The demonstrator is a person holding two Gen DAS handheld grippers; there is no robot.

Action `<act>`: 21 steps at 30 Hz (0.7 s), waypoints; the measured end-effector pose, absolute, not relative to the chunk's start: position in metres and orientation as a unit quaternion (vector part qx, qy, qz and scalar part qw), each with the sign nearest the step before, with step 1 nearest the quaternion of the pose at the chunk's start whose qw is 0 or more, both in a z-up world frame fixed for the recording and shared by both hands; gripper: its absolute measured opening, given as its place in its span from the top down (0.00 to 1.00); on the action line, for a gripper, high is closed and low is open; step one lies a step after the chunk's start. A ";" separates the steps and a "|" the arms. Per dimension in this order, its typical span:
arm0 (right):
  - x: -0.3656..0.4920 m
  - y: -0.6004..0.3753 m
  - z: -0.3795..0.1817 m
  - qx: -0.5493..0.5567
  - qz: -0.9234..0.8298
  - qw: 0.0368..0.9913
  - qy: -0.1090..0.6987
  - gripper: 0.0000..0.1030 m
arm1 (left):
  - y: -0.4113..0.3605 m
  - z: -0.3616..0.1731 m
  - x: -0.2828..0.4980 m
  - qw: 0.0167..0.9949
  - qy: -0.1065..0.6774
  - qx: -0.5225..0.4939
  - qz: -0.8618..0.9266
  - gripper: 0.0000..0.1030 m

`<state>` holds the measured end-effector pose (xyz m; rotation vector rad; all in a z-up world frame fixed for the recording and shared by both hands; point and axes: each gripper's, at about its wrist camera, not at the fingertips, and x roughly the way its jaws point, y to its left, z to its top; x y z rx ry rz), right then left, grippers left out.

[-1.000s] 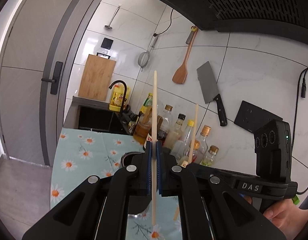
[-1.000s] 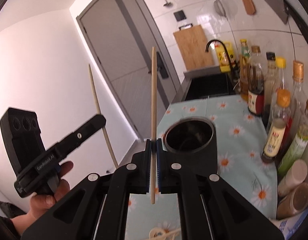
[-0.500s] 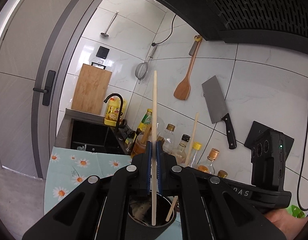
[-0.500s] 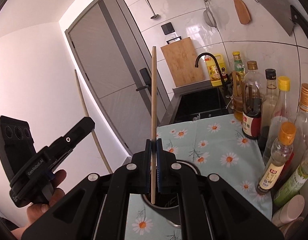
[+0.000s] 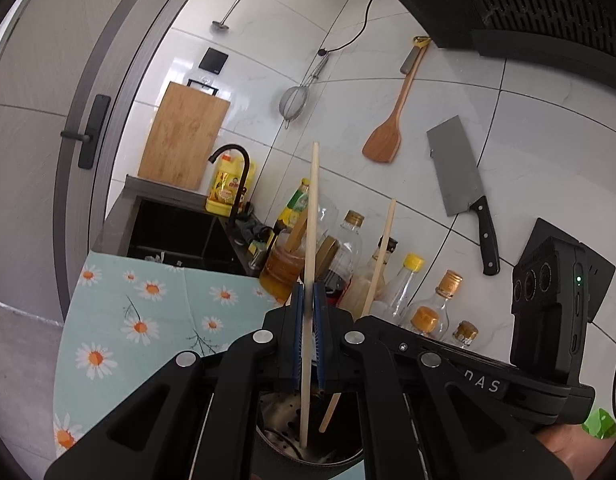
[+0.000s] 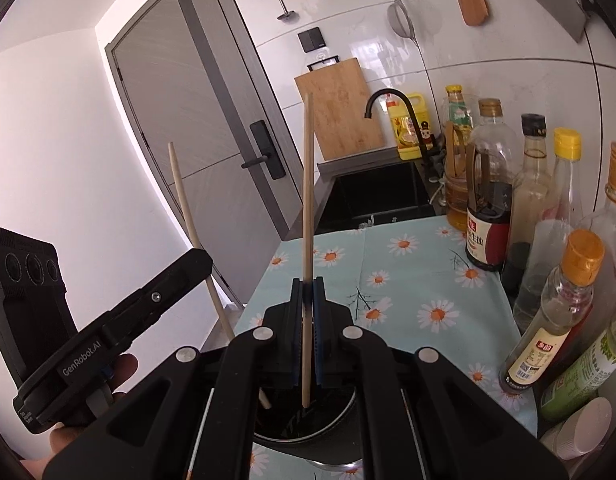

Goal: Organize utensils
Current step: 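Open both tools to drop the chopsticks into the black holder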

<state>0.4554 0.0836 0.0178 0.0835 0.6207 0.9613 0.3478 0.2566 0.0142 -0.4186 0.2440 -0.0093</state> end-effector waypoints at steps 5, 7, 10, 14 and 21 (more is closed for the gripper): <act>0.455 0.084 0.013 0.035 0.450 0.838 0.308 0.71 | 0.255 0.008 0.350 0.967 0.142 -0.214 -0.013 0.89; 0.454 0.082 0.013 0.036 0.448 0.838 0.310 0.71 | 0.254 0.007 0.346 0.966 0.140 -0.217 -0.017 0.72; 0.453 0.076 0.013 0.049 0.444 0.837 0.316 0.71 | 0.254 0.010 0.340 0.966 0.135 -0.221 -0.017 0.72; 0.447 0.070 0.018 0.055 0.444 0.837 0.315 0.71 | 0.255 0.018 0.330 0.968 0.126 -0.219 -0.015 0.72; 0.430 0.057 0.030 0.072 0.458 0.830 0.310 0.71 | 0.251 0.029 0.302 0.971 0.111 -0.210 -0.012 0.72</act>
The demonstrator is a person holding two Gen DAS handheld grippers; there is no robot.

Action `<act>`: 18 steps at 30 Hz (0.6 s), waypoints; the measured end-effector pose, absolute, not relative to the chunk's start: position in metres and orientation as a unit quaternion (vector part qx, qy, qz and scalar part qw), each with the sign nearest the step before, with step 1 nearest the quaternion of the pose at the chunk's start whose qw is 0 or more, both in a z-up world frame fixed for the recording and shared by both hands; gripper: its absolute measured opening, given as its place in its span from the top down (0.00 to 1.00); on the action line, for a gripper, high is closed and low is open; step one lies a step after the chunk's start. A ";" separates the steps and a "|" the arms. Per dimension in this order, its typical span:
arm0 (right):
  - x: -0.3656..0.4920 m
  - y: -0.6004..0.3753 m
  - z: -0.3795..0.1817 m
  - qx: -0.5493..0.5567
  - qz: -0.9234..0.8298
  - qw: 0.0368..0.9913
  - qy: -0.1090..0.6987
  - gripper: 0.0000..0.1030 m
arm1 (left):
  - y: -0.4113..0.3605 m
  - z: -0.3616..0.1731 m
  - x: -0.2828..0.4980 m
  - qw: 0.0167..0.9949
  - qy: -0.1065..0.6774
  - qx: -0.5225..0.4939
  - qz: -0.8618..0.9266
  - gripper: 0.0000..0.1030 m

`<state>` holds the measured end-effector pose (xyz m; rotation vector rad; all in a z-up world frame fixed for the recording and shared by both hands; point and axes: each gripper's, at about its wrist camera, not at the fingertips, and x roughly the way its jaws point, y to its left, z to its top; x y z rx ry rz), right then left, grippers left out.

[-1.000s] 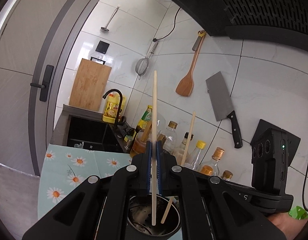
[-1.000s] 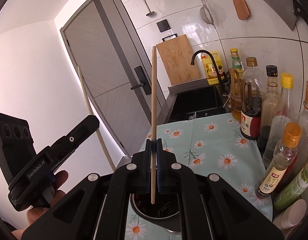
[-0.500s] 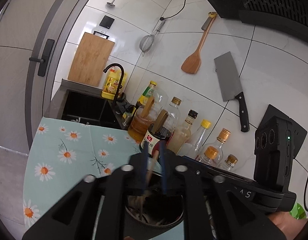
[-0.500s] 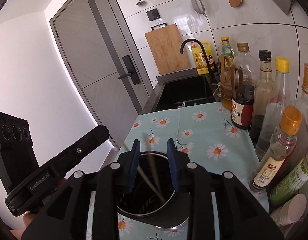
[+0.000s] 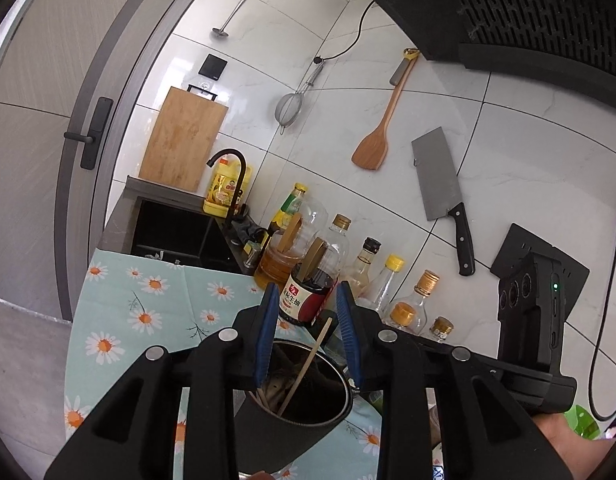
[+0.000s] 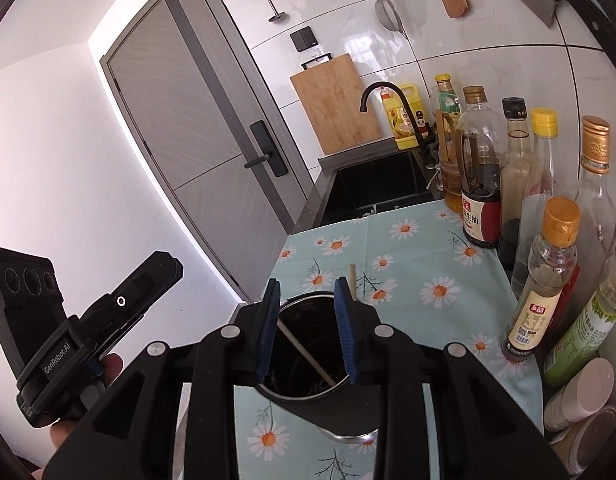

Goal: Organize utensils
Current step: 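Open both tools to drop the chopsticks into the black holder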

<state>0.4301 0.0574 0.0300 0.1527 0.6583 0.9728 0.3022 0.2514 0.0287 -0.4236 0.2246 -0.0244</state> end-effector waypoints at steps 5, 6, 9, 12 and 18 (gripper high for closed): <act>0.413 0.044 0.040 0.081 0.470 0.822 0.313 0.71 | 0.245 0.040 0.278 0.975 0.109 -0.196 -0.009 0.72; 0.409 0.039 0.042 0.086 0.473 0.818 0.317 0.70 | 0.243 0.043 0.272 0.976 0.109 -0.191 -0.006 0.72; 0.397 0.026 0.047 0.088 0.477 0.811 0.326 0.64 | 0.237 0.054 0.251 0.977 0.106 -0.183 -0.009 0.64; 0.378 0.009 0.052 0.088 0.485 0.805 0.331 0.64 | 0.229 0.065 0.227 0.978 0.102 -0.181 -0.016 0.46; 0.343 -0.021 0.053 0.078 0.497 0.786 0.360 0.50 | 0.208 0.076 0.183 0.980 0.109 -0.163 -0.042 0.36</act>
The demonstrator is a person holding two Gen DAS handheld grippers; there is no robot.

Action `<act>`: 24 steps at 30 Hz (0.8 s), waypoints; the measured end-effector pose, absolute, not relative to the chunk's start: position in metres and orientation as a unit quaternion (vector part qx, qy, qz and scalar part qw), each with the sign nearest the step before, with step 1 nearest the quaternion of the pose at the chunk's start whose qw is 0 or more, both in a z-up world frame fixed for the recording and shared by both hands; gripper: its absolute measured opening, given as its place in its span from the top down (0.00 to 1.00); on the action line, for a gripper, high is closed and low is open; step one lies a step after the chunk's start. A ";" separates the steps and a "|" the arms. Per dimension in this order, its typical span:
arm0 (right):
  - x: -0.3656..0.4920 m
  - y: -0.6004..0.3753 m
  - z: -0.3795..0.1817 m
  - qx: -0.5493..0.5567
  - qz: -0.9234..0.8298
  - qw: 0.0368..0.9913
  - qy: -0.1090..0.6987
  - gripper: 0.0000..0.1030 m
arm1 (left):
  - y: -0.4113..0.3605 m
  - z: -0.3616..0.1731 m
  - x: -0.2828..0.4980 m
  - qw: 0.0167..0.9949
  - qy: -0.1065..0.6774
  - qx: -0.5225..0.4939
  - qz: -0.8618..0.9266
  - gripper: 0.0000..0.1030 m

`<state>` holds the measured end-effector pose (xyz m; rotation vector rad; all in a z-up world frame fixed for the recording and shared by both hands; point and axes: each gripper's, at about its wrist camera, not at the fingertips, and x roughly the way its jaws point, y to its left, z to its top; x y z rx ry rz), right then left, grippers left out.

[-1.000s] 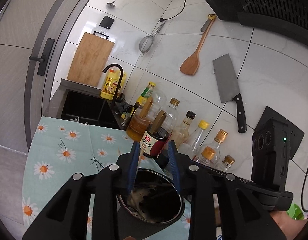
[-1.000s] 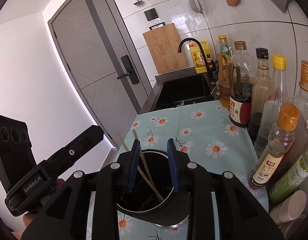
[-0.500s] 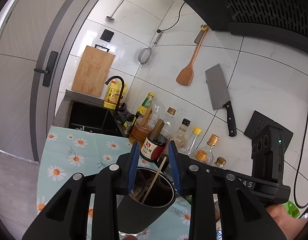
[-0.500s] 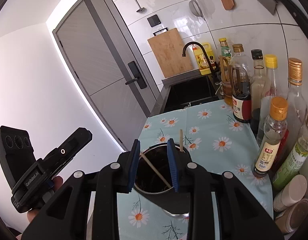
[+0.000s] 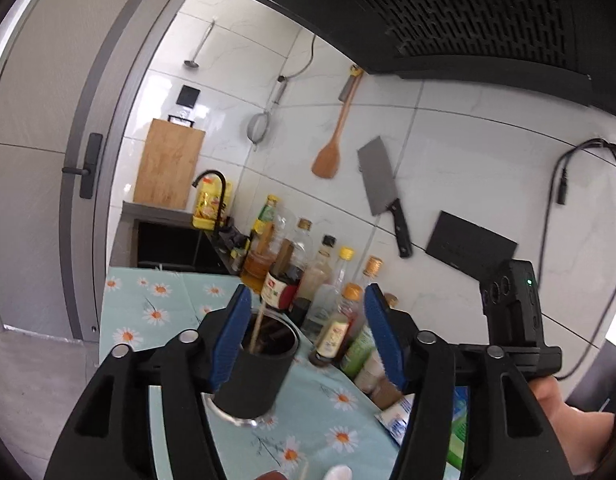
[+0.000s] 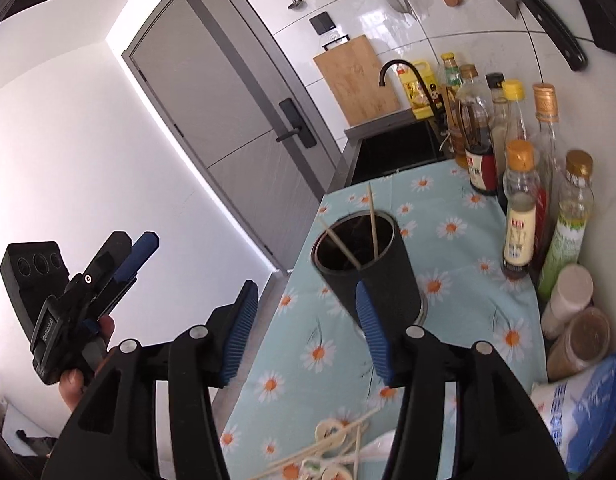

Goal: Organize utensils
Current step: 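Open both tools to drop the chopsticks into the black holder, then lower the right tool and grasp a white spoon by its handle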

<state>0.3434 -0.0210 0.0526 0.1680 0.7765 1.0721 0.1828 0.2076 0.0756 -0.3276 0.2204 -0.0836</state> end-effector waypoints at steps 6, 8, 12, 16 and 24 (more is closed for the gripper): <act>0.313 -0.044 0.042 0.054 0.498 0.771 0.394 0.50 | 0.191 0.072 0.151 0.976 0.144 -0.151 -0.055 0.25; 0.305 -0.051 0.036 0.056 0.500 0.760 0.410 0.50 | 0.187 0.067 0.146 0.972 0.171 -0.154 -0.053 0.19; 0.291 -0.065 0.020 0.075 0.504 0.739 0.440 0.50 | 0.184 0.052 0.135 0.963 0.210 -0.159 -0.050 0.17; 0.279 -0.078 -0.004 0.095 0.497 0.720 0.475 0.50 | 0.180 0.036 0.120 0.958 0.235 -0.157 -0.047 0.15; 0.268 -0.090 -0.067 0.135 0.462 0.681 0.552 0.50 | 0.170 -0.009 0.101 0.941 0.291 -0.168 -0.036 0.15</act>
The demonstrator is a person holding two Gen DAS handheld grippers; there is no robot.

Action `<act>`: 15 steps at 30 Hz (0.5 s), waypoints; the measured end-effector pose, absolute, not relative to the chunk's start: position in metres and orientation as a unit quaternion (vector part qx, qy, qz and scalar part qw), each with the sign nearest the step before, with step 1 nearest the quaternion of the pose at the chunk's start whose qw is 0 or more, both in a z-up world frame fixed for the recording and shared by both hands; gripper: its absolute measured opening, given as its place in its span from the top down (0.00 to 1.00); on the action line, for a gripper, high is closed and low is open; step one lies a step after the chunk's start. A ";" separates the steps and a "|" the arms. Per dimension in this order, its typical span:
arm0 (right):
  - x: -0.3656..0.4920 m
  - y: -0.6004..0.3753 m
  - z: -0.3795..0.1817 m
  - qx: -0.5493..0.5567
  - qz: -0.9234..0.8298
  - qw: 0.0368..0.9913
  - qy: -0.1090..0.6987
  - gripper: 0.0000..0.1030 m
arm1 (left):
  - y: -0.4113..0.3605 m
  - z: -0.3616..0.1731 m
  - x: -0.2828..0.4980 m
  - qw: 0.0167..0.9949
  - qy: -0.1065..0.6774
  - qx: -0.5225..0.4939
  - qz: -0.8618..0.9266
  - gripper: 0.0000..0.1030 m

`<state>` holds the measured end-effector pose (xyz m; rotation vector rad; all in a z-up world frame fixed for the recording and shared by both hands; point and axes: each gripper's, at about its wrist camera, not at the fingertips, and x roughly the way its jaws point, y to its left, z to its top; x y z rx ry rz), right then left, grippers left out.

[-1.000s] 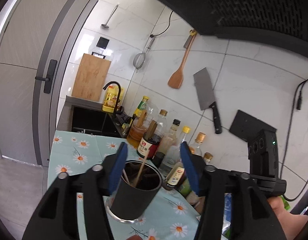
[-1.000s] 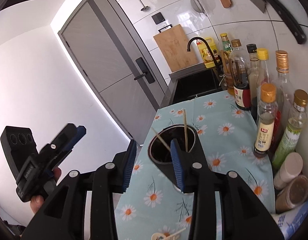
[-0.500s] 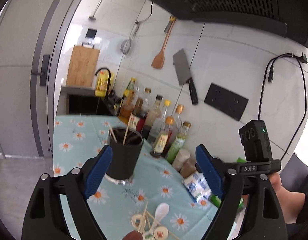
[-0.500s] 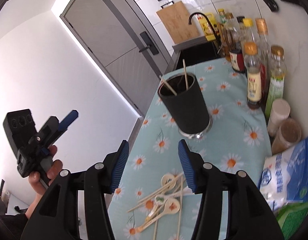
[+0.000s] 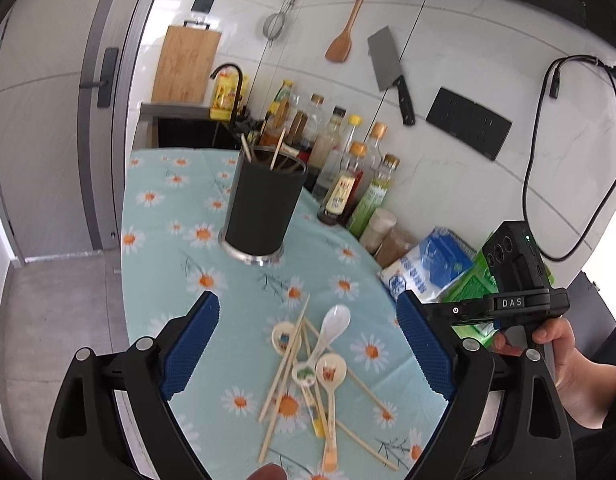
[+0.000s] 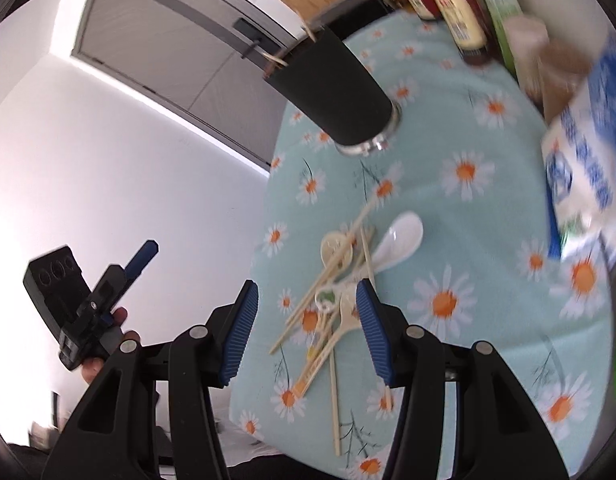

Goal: Organize utensils
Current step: 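Lower the right tool and grasp a white spoon by its handle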

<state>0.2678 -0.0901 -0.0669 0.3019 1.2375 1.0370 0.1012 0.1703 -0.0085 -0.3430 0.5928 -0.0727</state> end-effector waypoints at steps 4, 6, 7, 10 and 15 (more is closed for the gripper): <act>0.262 -0.091 -0.100 0.182 0.449 0.637 0.599 0.50 | 0.165 -0.030 0.097 0.932 0.314 -0.177 -0.035 0.15; 0.259 -0.090 -0.112 0.190 0.442 0.626 0.614 0.52 | 0.165 -0.042 0.093 0.927 0.323 -0.188 -0.038 0.15; 0.257 -0.088 -0.117 0.191 0.439 0.622 0.620 0.55 | 0.165 -0.048 0.091 0.923 0.329 -0.194 -0.038 0.15; 0.249 -0.082 -0.137 0.207 0.429 0.599 0.644 0.58 | 0.165 -0.062 0.087 0.916 0.344 -0.205 -0.031 0.15; 0.242 -0.071 -0.165 0.225 0.403 0.579 0.672 0.66 | 0.171 -0.080 0.076 0.905 0.358 -0.231 -0.014 0.15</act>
